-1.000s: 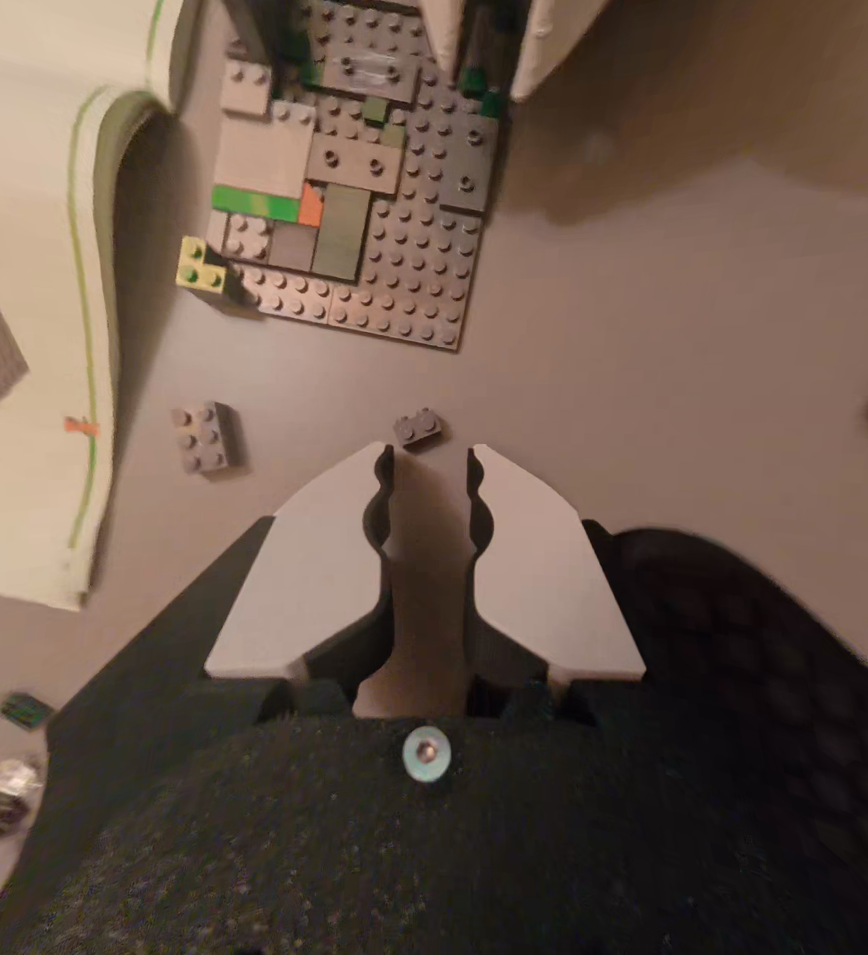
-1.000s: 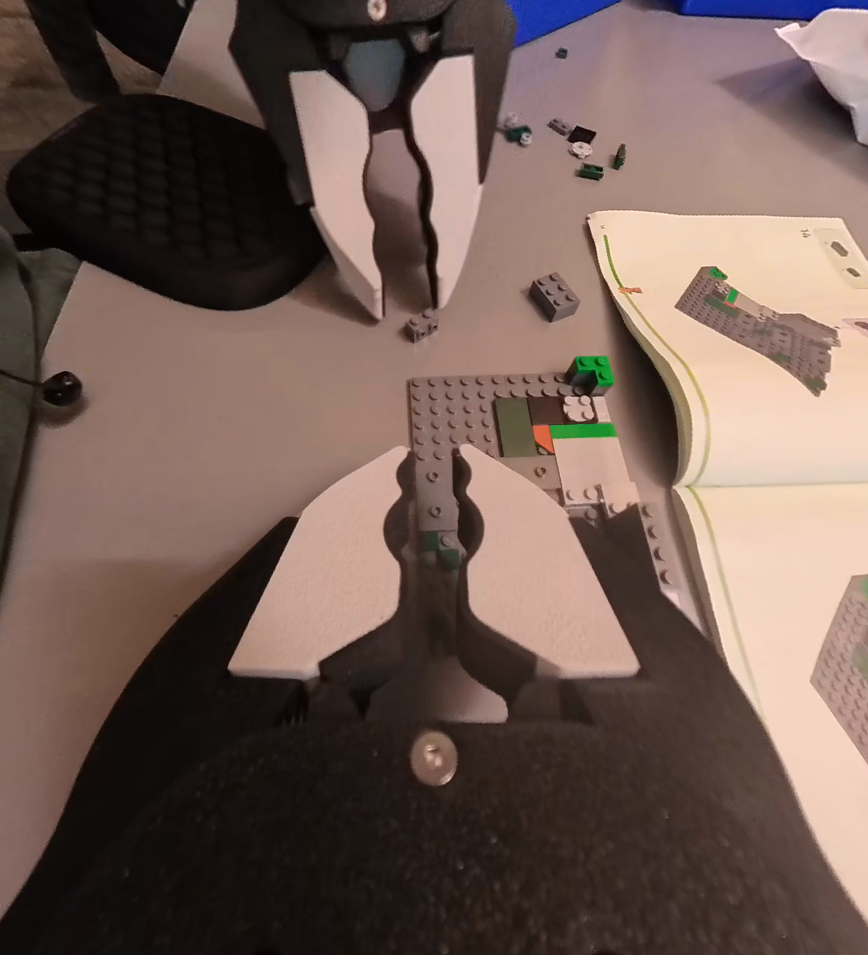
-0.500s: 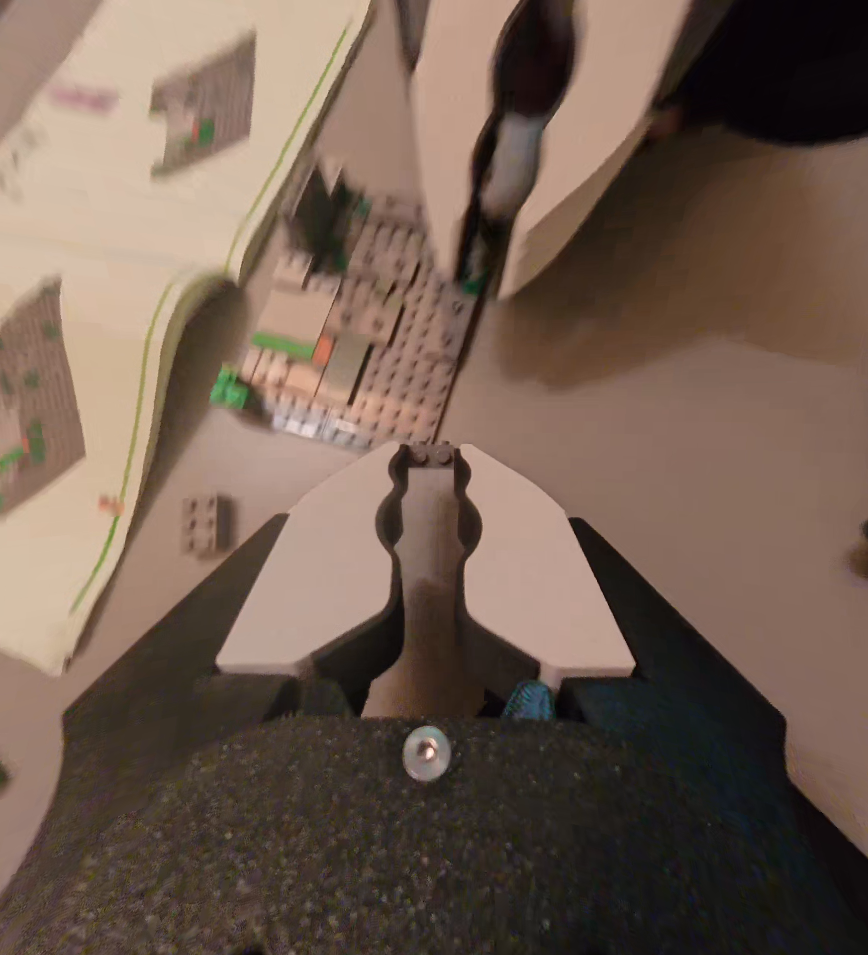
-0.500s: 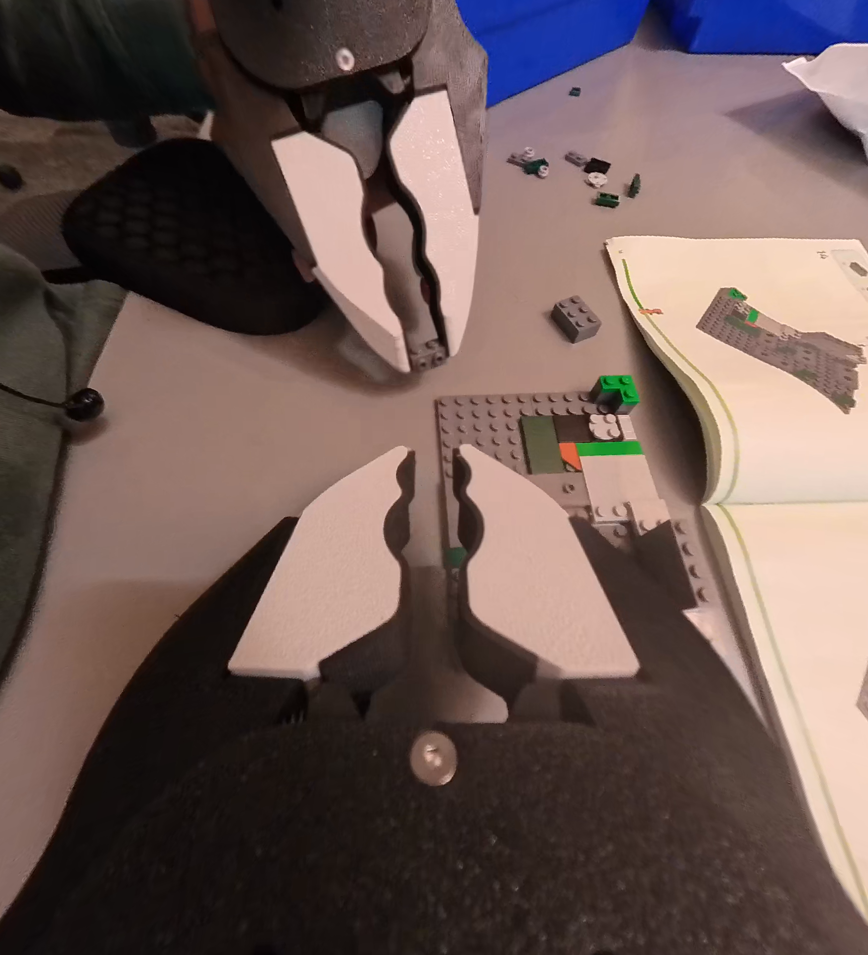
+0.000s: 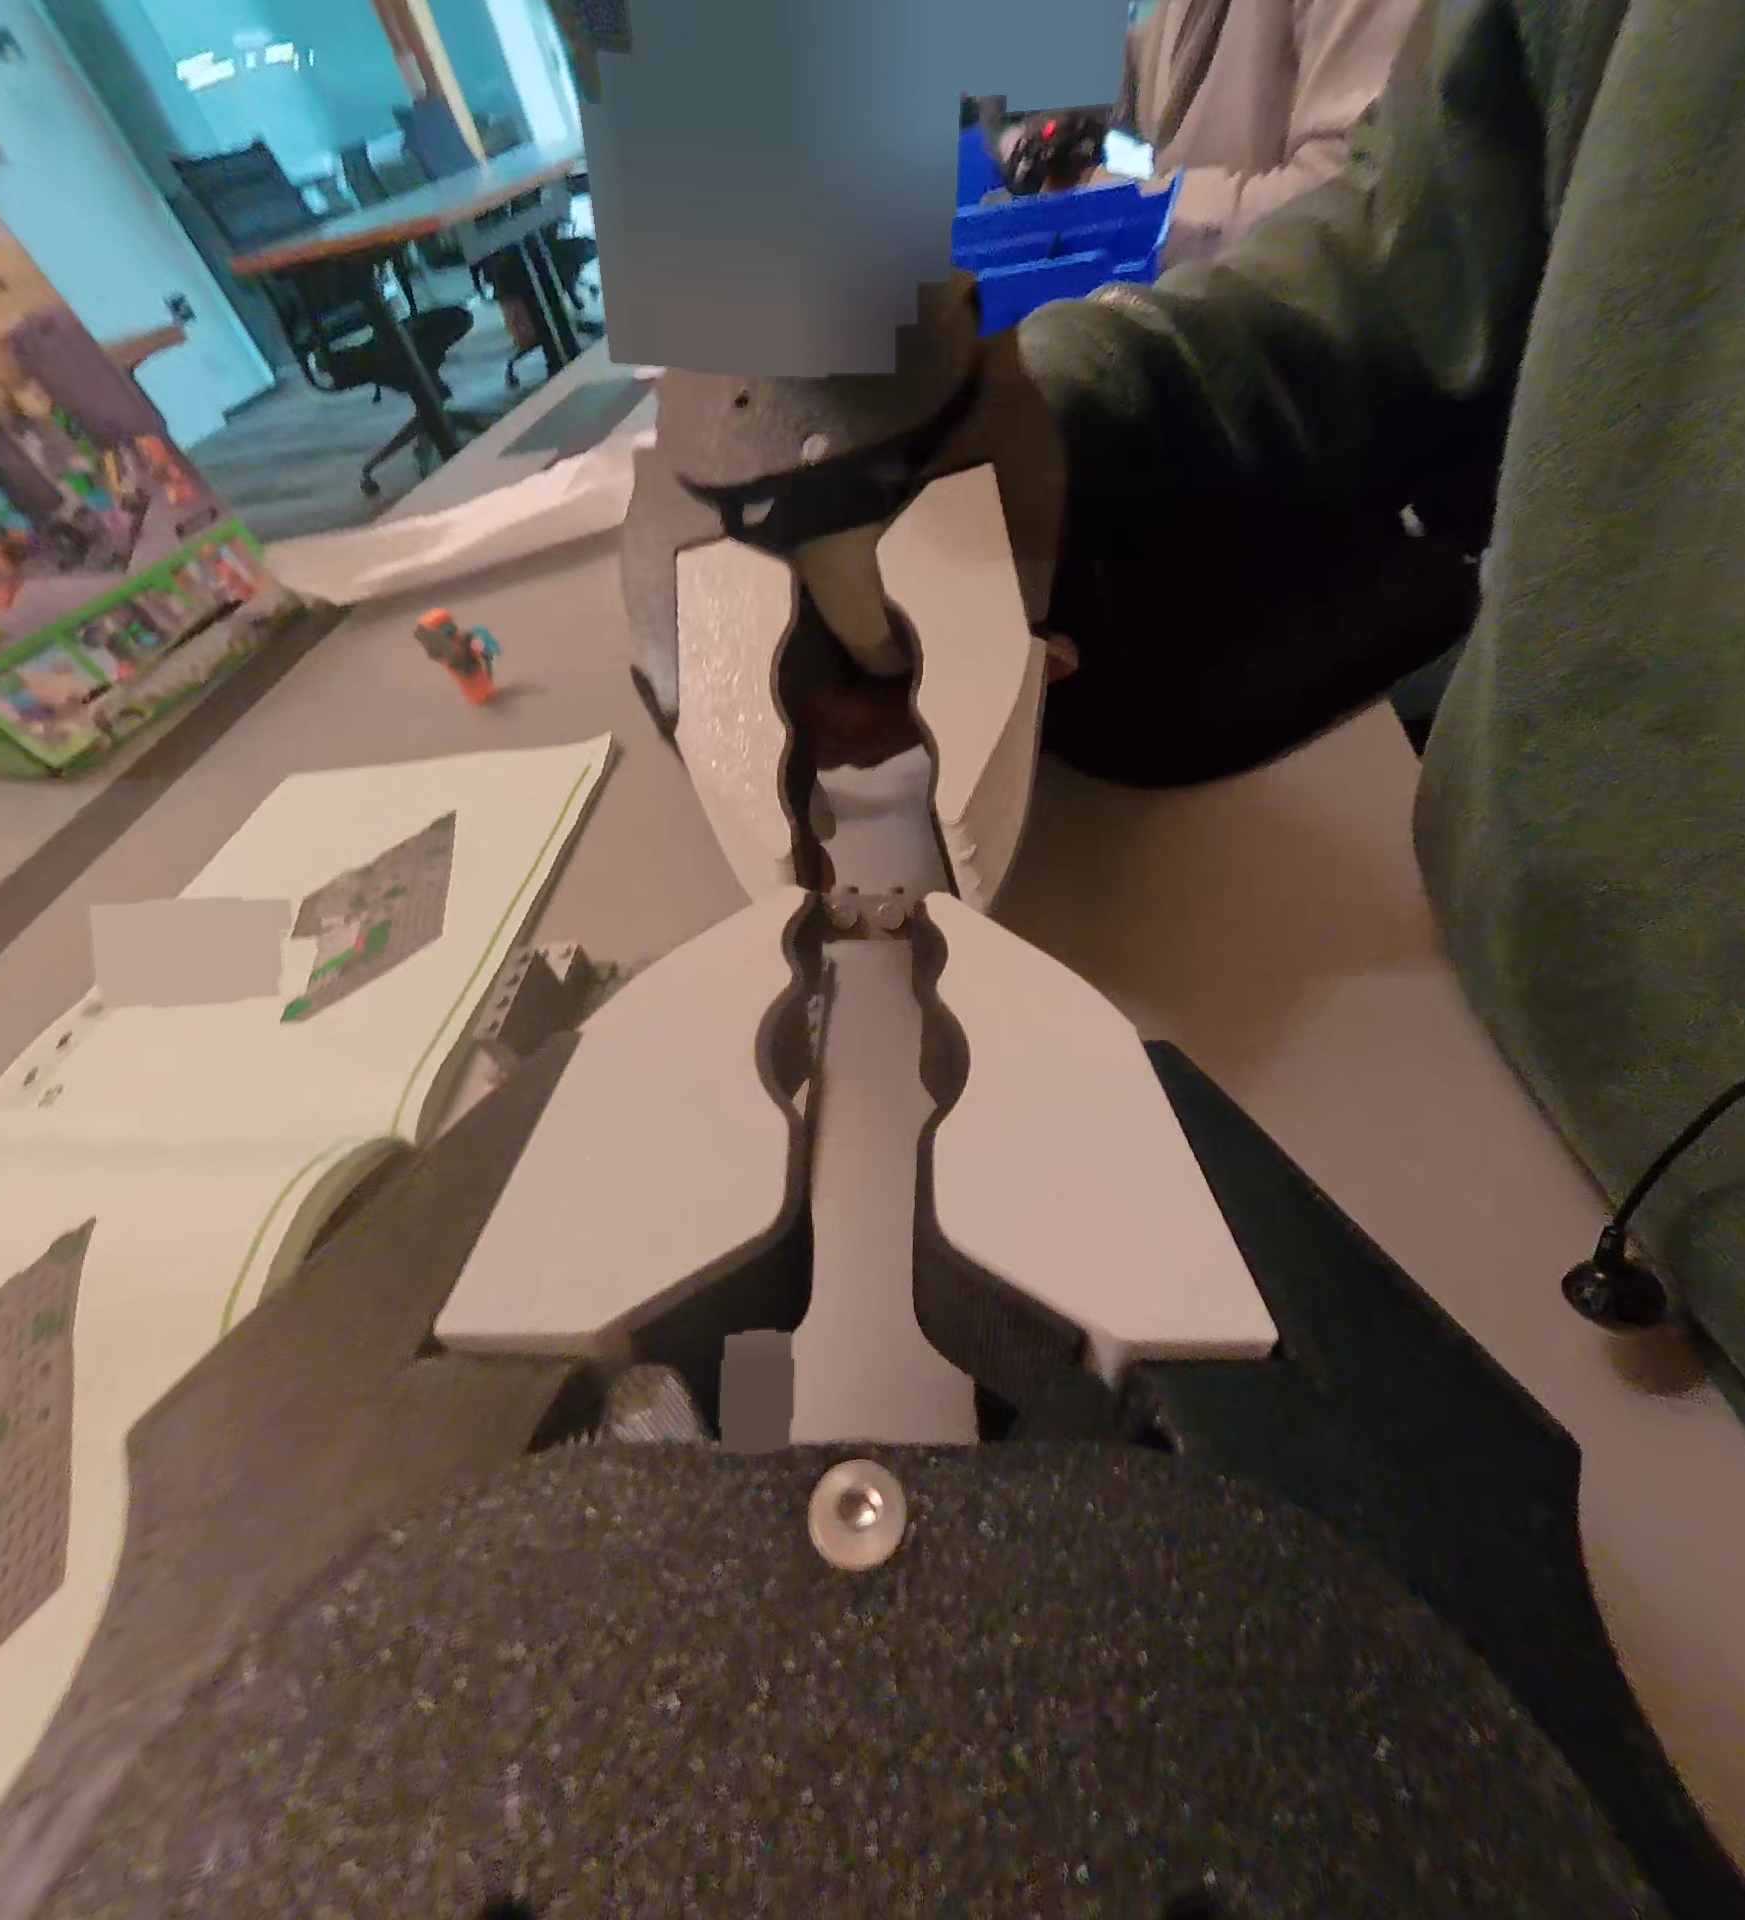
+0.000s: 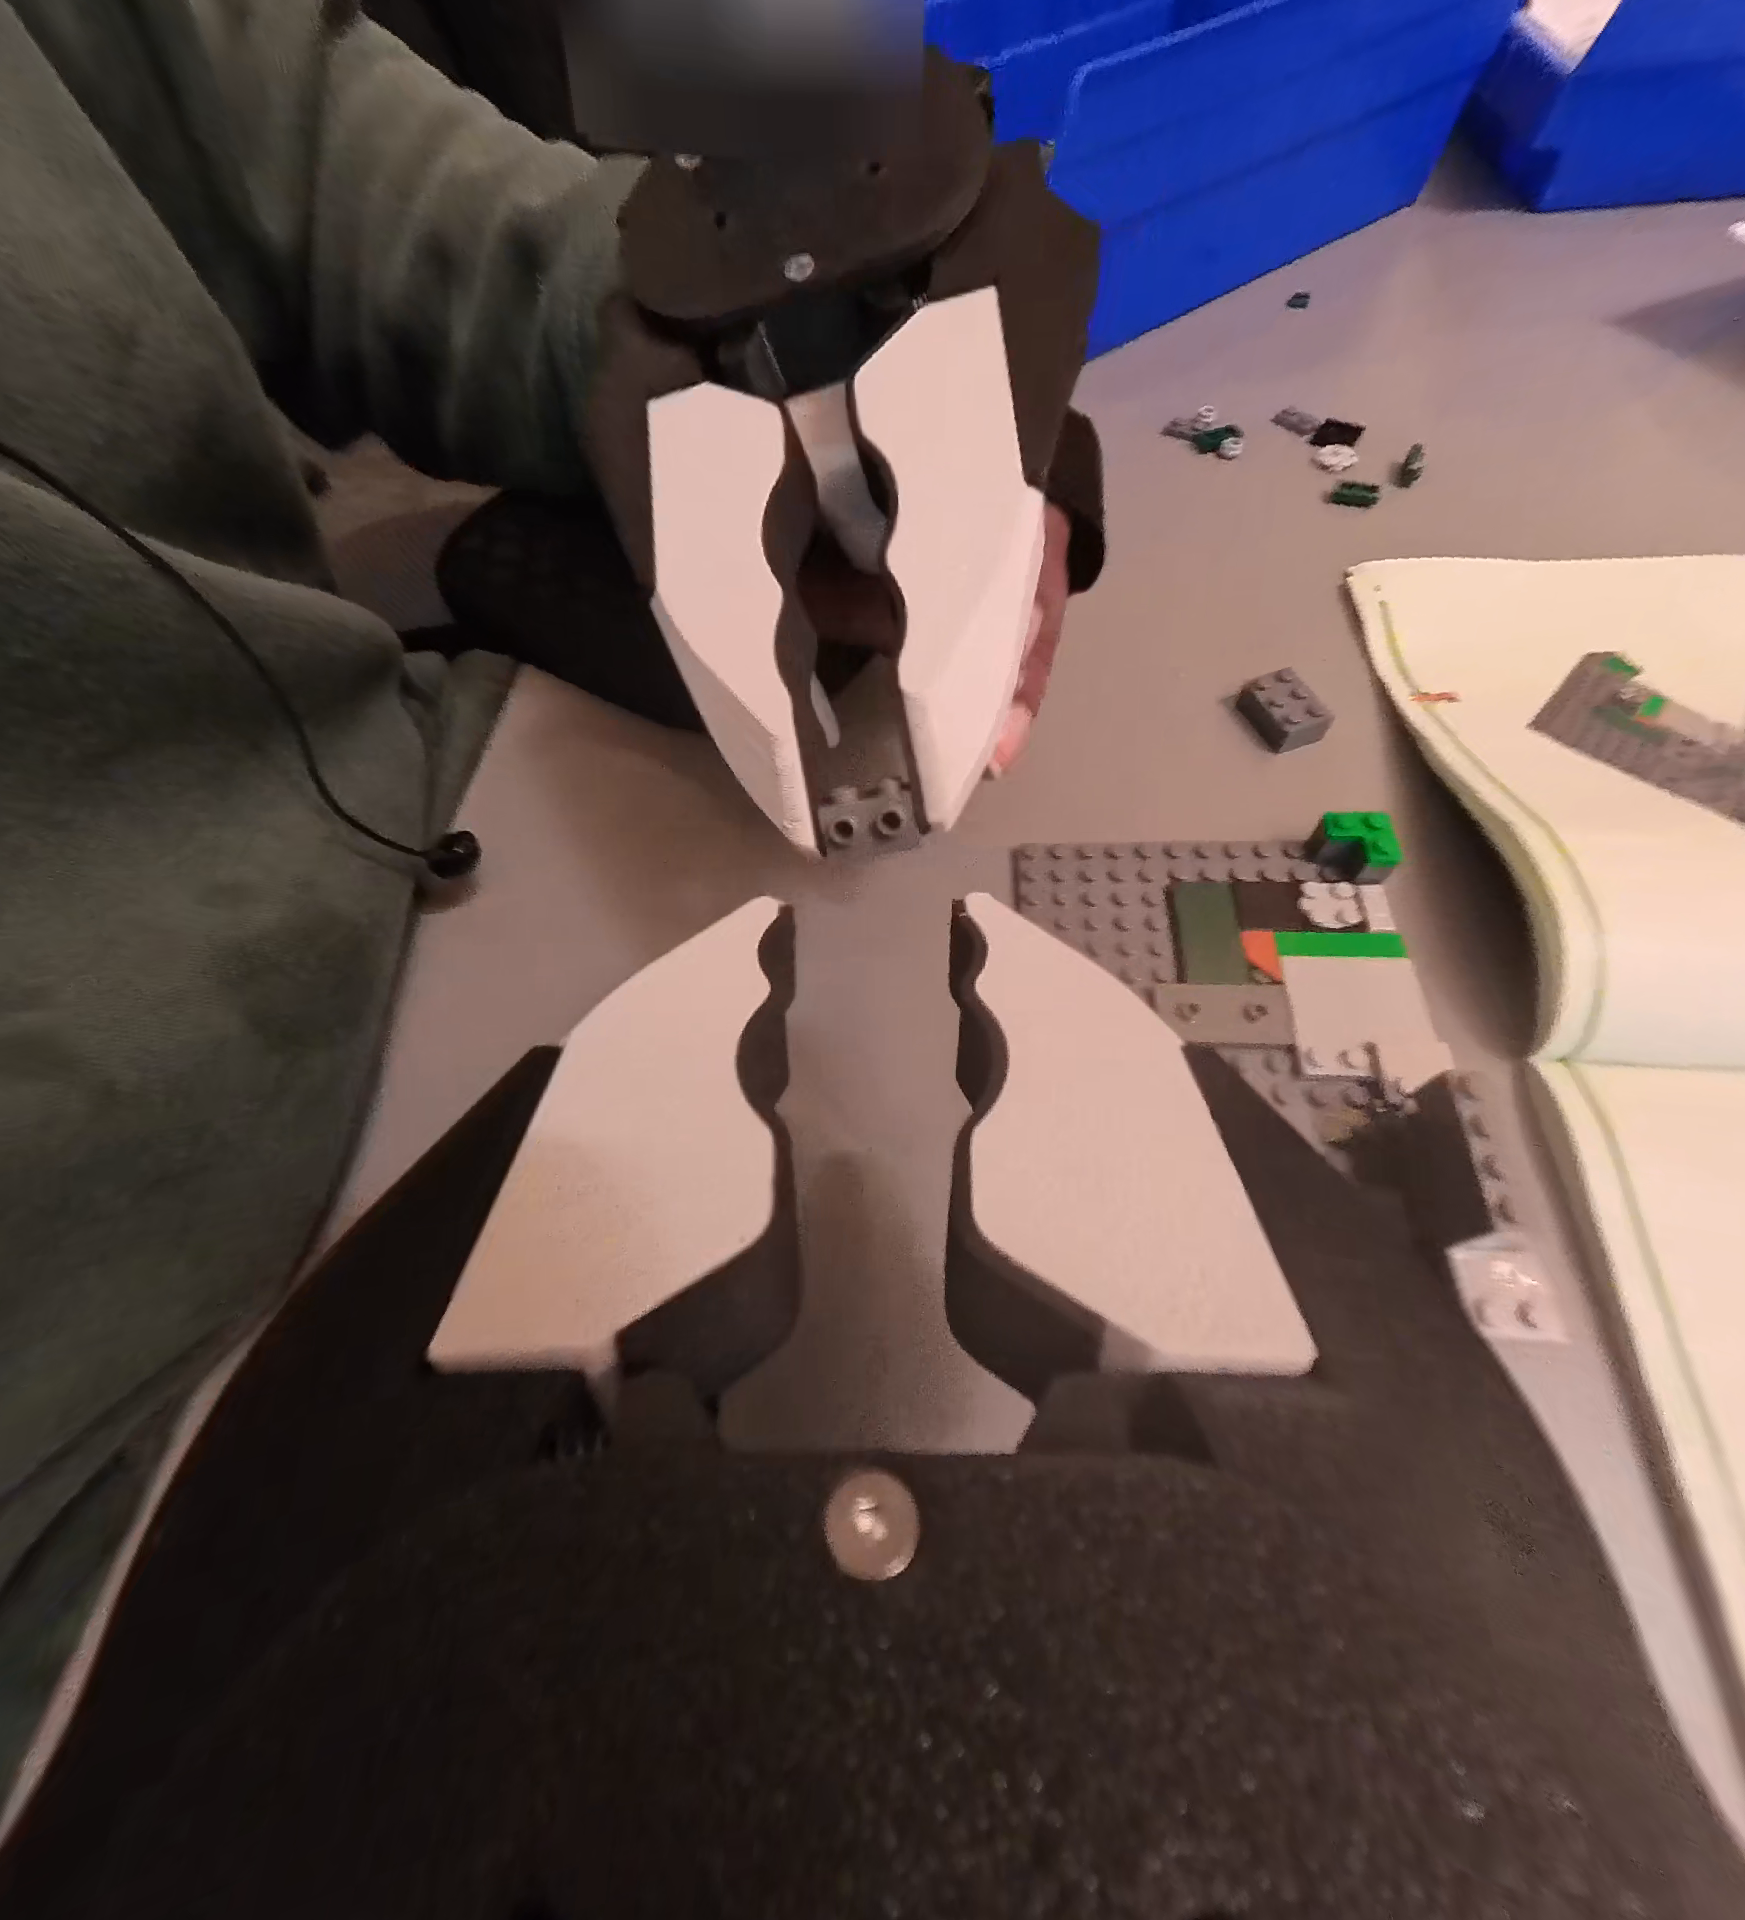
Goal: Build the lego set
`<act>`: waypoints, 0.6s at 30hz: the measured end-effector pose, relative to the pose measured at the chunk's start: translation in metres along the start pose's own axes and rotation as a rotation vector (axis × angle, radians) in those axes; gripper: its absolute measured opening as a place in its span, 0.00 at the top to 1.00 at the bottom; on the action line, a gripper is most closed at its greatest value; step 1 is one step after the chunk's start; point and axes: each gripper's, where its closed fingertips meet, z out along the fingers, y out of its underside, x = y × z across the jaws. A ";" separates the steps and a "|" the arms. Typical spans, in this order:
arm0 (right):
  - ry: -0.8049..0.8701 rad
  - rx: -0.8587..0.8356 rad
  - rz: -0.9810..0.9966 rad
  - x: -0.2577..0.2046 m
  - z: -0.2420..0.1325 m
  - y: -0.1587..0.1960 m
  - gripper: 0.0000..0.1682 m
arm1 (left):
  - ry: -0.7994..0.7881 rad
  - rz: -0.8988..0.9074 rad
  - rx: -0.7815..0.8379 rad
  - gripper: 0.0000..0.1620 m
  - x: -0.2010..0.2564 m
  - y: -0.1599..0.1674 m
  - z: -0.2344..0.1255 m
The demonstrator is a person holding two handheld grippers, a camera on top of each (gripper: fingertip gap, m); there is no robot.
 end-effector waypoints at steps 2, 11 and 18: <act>-0.055 0.025 0.055 -0.007 -0.002 -0.003 0.82 | 0.019 0.025 0.035 0.90 0.004 -0.006 0.002; -0.199 0.109 0.171 -0.024 -0.009 -0.021 0.88 | 0.048 0.117 0.091 0.90 0.015 -0.019 0.000; -0.233 0.129 0.253 -0.025 -0.007 -0.020 1.00 | 0.023 0.156 0.017 0.90 0.015 -0.011 -0.007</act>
